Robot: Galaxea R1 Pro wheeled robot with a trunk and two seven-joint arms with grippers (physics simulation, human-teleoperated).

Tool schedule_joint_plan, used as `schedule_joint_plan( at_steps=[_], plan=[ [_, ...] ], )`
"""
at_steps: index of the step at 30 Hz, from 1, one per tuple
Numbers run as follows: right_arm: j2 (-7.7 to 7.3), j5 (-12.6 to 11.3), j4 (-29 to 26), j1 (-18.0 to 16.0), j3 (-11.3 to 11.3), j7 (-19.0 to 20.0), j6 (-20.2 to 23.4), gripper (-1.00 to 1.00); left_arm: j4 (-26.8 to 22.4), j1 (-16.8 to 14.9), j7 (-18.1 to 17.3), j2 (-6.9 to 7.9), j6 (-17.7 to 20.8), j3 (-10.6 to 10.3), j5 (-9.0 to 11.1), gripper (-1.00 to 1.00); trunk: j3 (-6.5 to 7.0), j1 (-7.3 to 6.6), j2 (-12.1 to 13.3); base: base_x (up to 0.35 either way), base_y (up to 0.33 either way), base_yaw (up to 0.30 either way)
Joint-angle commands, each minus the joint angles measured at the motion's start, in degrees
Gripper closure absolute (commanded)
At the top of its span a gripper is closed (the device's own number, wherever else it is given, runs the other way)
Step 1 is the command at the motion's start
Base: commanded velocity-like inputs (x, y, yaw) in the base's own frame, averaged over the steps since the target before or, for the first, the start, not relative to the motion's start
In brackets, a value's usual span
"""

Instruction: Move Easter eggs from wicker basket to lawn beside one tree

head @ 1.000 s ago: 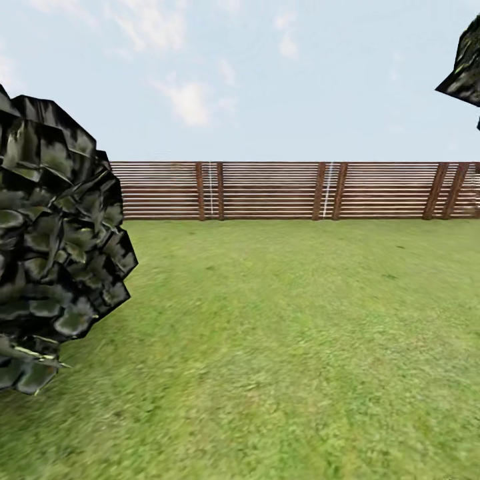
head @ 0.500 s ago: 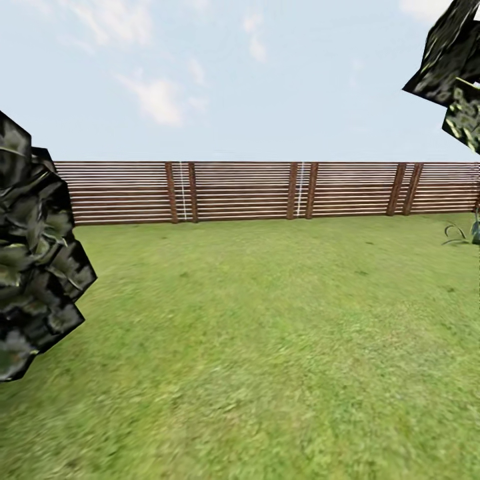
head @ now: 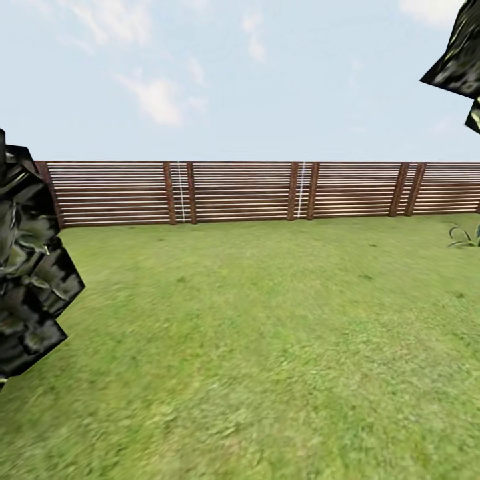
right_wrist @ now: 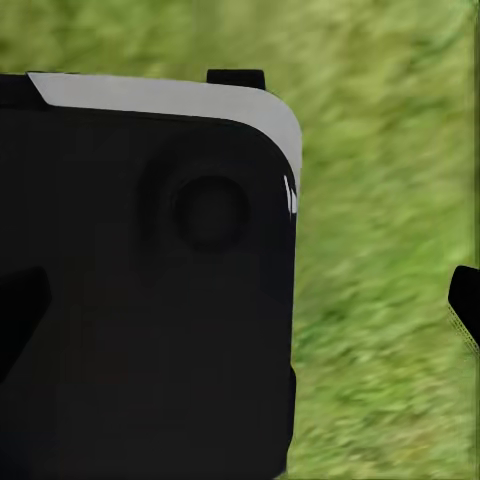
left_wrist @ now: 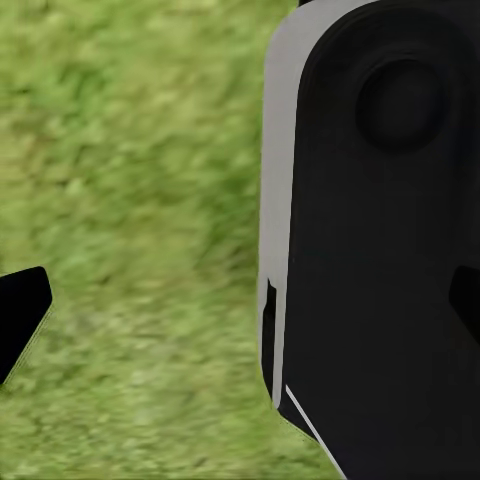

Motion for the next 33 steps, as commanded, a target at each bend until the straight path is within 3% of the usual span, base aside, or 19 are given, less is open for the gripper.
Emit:
schedule_joint_plan(
  at_steps=[1, 33],
  plan=[
    [0.00, 0.04, 0.11, -0.08, 0.02, 0.01, 0.02, -1.00, -0.11, 0.04, -0.04, 0.01, -0.04, 0.03, 0.02, -1.00, -0.05, 0.04, -0.02, 0.336, 0.000, 0.000],
    [-0.07, 0.04, 0.11, -0.08, 0.02, 0.01, 0.06, -1.00, -0.11, 0.04, -0.04, 0.01, -0.04, 0.03, 0.02, -1.00, -0.05, 0.04, -0.02, 0.336, 0.000, 0.000]
  ],
)
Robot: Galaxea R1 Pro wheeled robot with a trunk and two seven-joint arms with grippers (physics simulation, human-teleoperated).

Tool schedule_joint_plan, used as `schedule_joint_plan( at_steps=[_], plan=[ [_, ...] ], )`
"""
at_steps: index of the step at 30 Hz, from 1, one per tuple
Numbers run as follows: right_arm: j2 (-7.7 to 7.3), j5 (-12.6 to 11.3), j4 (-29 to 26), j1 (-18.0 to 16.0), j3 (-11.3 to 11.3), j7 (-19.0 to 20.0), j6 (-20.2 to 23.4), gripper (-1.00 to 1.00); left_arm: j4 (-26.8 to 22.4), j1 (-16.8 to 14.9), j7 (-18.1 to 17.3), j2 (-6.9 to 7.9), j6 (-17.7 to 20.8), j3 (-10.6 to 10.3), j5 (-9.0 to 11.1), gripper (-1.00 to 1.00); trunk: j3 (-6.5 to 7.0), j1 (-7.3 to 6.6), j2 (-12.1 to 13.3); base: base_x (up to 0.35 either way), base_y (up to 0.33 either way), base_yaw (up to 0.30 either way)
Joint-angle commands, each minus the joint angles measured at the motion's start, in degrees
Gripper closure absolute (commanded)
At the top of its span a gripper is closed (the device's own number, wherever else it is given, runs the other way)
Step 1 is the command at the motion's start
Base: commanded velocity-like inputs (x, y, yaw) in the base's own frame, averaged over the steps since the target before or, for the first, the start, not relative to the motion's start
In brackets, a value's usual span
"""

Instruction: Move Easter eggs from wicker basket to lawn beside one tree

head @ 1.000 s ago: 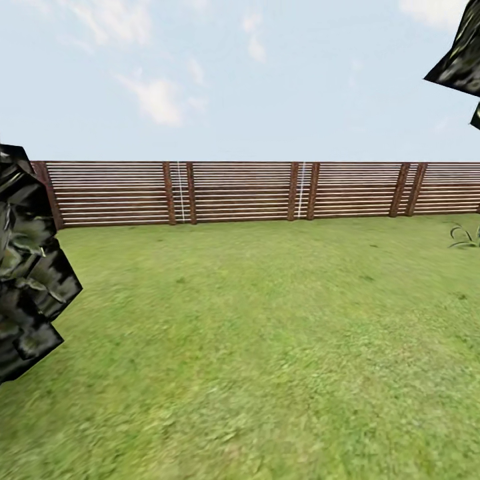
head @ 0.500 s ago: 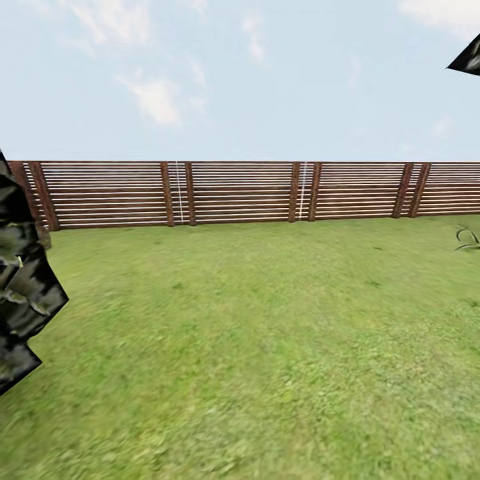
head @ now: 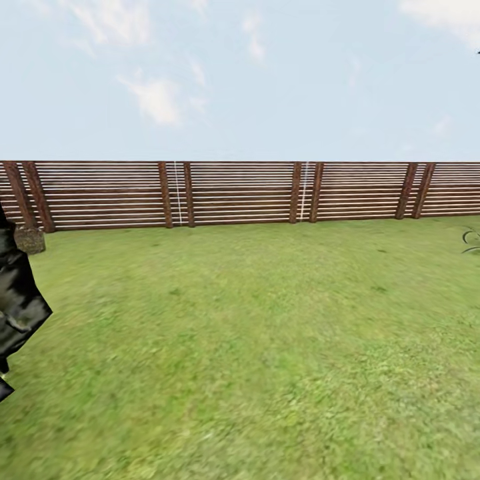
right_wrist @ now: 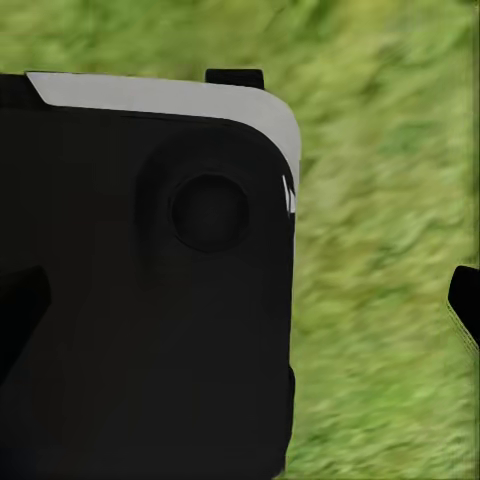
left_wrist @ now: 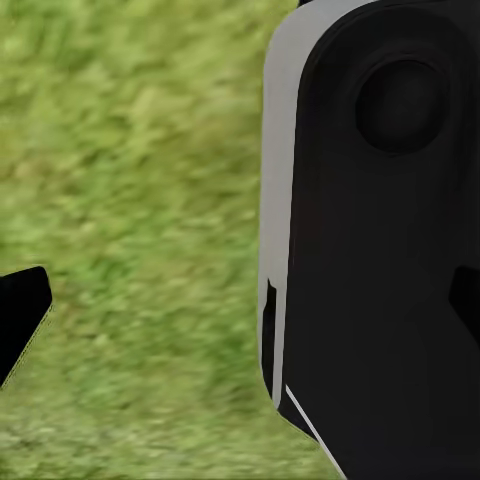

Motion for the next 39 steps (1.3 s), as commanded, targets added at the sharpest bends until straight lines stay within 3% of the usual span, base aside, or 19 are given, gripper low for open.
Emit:
schedule_joint_plan(
  at_steps=[1, 22, 39],
  plan=[
    [-0.01, 0.04, 0.11, -0.08, 0.03, 0.01, 0.00, -1.00, -0.11, 0.04, -0.04, 0.01, -0.04, 0.03, 0.02, -1.00, -0.05, 0.04, -0.02, 0.336, 0.000, 0.000],
    [0.06, -0.40, 0.11, -0.08, -0.09, -0.06, -0.02, -1.00, -0.11, 0.04, -0.04, 0.01, -0.04, 0.03, 0.02, -1.00, -0.05, 0.04, -0.02, 0.336, 0.000, 0.004],
    [0.06, 0.02, 0.11, -0.08, -0.01, -0.06, -0.02, -1.00, -0.11, 0.04, -0.04, 0.01, -0.04, 0.03, 0.02, -1.00, -0.05, 0.04, -0.02, 0.336, 0.000, 0.123]
  ],
)
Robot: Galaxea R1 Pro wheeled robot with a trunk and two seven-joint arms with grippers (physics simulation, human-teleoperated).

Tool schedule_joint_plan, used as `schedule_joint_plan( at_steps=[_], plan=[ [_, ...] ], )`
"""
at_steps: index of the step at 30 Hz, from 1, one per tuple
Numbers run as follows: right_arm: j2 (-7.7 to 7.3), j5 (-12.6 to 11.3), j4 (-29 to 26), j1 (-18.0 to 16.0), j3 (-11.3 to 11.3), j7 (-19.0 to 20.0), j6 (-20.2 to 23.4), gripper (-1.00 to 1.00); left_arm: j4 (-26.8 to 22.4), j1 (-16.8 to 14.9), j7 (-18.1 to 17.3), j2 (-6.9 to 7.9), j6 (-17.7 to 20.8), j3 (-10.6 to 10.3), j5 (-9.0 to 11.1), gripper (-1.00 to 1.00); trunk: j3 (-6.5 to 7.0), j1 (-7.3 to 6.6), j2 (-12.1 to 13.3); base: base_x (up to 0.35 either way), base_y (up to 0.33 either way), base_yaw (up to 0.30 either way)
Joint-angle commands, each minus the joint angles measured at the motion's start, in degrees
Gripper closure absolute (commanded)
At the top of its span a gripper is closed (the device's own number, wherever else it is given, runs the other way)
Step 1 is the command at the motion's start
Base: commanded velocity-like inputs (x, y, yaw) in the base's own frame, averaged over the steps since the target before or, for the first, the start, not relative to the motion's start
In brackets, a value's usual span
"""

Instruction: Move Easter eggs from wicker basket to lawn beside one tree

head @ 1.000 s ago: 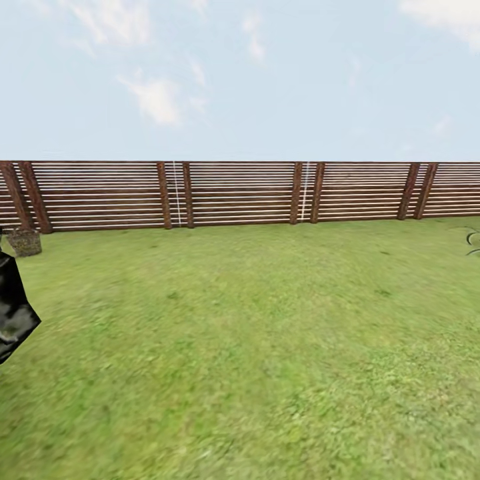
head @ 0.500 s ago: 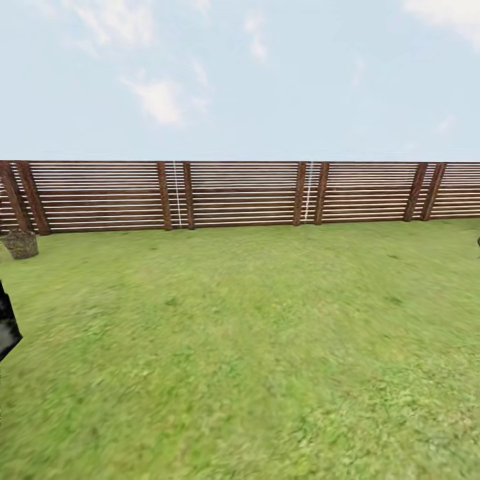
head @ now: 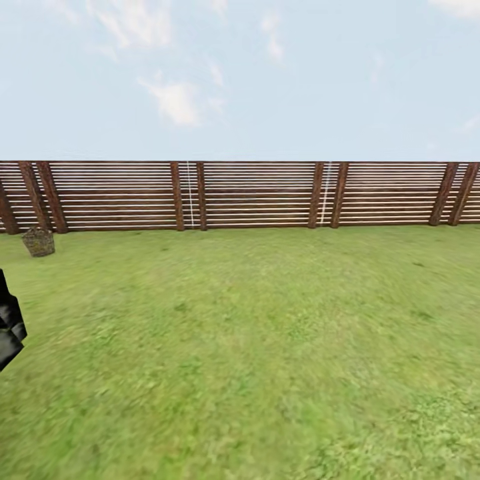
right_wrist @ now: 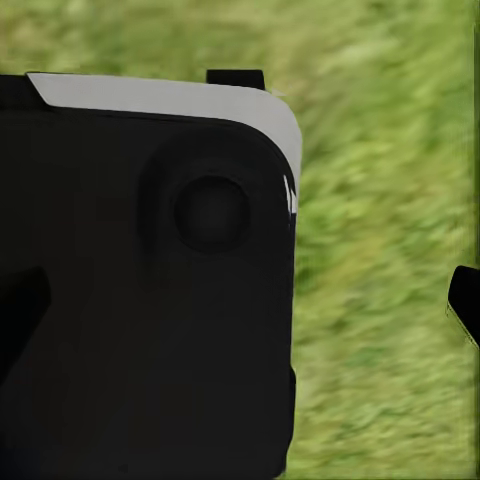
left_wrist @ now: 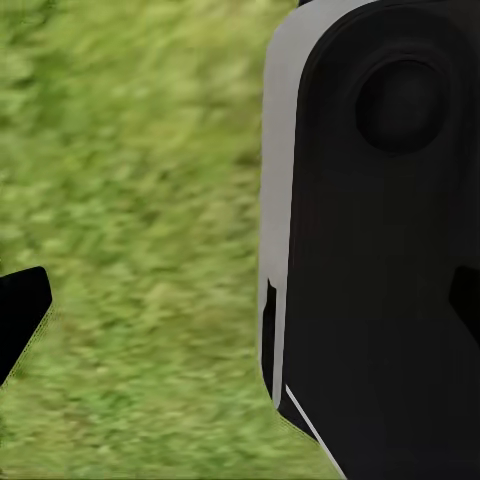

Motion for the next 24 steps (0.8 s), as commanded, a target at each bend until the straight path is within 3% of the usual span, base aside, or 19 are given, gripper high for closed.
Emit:
schedule_joint_plan(
  at_steps=[1, 17, 24],
  plan=[
    [0.00, 0.02, 0.11, -0.08, -0.01, -0.01, 0.02, -1.00, -0.11, 0.04, -0.04, 0.00, -0.04, 0.03, 0.02, -1.00, -0.05, 0.04, -0.02, 0.336, 0.000, 0.004],
    [-0.06, -0.59, 0.11, -0.08, -0.38, -0.02, 0.02, -1.00, -0.11, 0.04, -0.04, 0.00, -0.04, 0.03, 0.02, -1.00, -0.05, 0.04, -0.02, 0.336, 0.000, 0.002],
    [-0.15, -0.65, 0.03, -0.08, -0.50, -0.02, 0.02, -1.00, -0.11, 0.04, -0.04, 0.00, -0.04, 0.03, 0.02, -1.00, -0.05, 0.04, -0.02, 0.335, 0.000, 0.199]
  ],
)
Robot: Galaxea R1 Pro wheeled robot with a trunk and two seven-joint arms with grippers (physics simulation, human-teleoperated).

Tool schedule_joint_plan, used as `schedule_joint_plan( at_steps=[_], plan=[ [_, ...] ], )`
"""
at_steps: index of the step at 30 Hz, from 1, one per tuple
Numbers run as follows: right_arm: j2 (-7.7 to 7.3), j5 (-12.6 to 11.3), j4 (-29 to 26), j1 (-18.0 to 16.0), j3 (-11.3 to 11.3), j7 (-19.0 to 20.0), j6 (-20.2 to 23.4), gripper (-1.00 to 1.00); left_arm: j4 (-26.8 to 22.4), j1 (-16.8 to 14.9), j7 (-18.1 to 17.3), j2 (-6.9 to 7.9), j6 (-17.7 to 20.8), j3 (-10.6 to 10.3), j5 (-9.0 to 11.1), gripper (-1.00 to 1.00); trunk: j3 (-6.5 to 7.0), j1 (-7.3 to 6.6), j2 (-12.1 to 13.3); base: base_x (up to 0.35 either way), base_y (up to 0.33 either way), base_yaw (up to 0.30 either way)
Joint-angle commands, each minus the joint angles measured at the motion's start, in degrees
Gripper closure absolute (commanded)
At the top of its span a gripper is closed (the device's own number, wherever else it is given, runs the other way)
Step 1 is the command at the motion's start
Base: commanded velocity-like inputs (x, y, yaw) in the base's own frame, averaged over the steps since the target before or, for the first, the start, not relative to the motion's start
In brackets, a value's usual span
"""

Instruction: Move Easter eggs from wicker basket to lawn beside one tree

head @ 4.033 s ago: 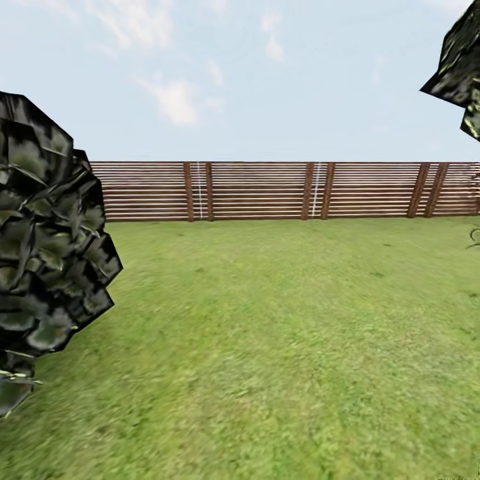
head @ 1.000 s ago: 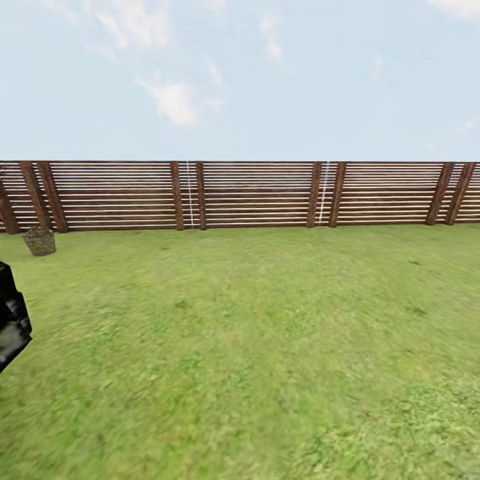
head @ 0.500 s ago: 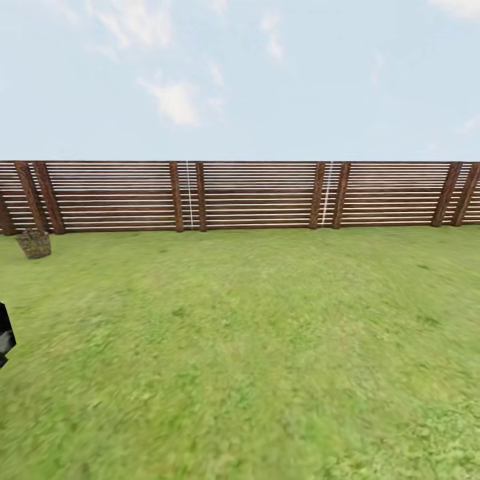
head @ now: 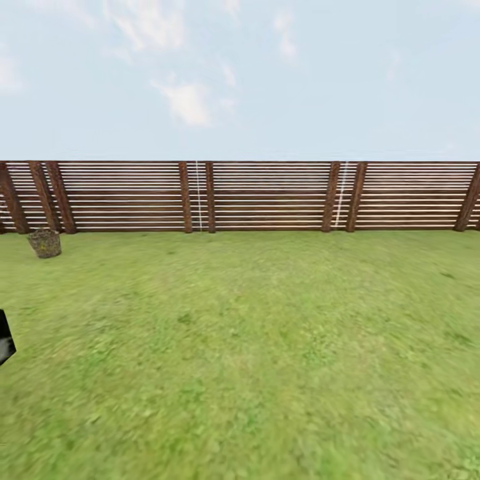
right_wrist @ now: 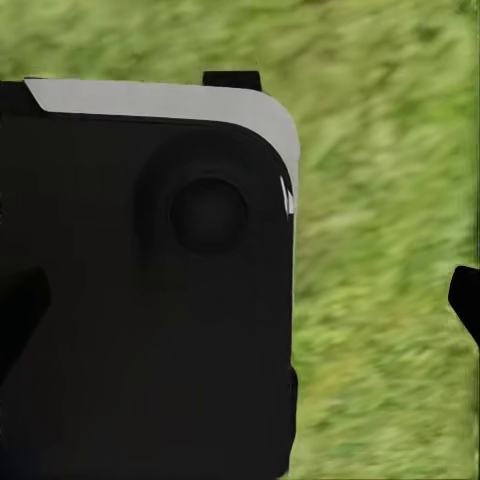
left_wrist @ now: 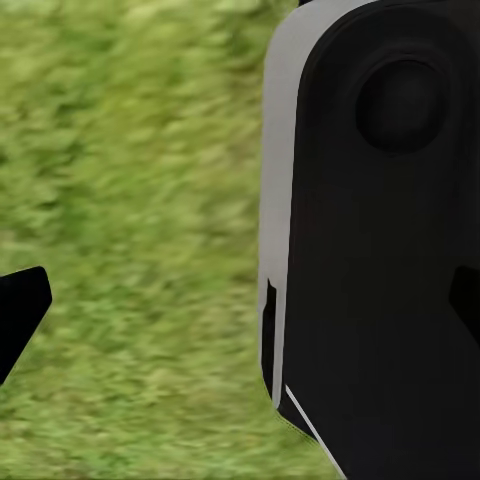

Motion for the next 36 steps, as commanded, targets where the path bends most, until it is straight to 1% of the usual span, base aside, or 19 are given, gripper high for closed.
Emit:
schedule_joint_plan(
  at_steps=[1, 8, 16, 29, 36],
  plan=[
    [-0.02, -0.02, 0.11, -0.08, -0.02, 0.00, 0.02, -1.00, -0.11, 0.04, -0.04, 0.00, -0.04, 0.03, 0.02, -1.00, -0.05, 0.04, -0.02, 0.335, 0.000, 0.252],
    [-0.04, 0.00, 0.10, -0.08, 0.00, 0.00, 0.02, -1.00, -0.11, 0.04, -0.04, 0.01, -0.04, 0.03, 0.02, -1.00, -0.05, 0.04, -0.02, 0.336, 0.000, 0.234],
    [-0.04, 0.08, 0.10, -0.08, 0.40, 0.02, 0.02, -1.00, -0.11, 0.04, -0.04, 0.00, -0.04, 0.03, 0.02, -1.00, -0.05, 0.04, -0.02, 0.336, 0.000, 0.025],
    [-0.04, -0.02, 0.10, -0.08, -0.02, 0.00, 0.02, -1.00, -0.11, 0.04, -0.04, -0.01, -0.04, 0.03, 0.02, -1.00, -0.05, 0.04, -0.02, 0.335, 0.000, 0.003],
    [-0.04, -0.09, 0.10, -0.08, -0.10, 0.00, 0.02, -1.00, -0.11, 0.04, -0.04, 0.00, -0.04, 0.03, 0.02, -1.00, -0.05, 0.04, -0.02, 0.335, 0.000, 0.181]
  ],
)
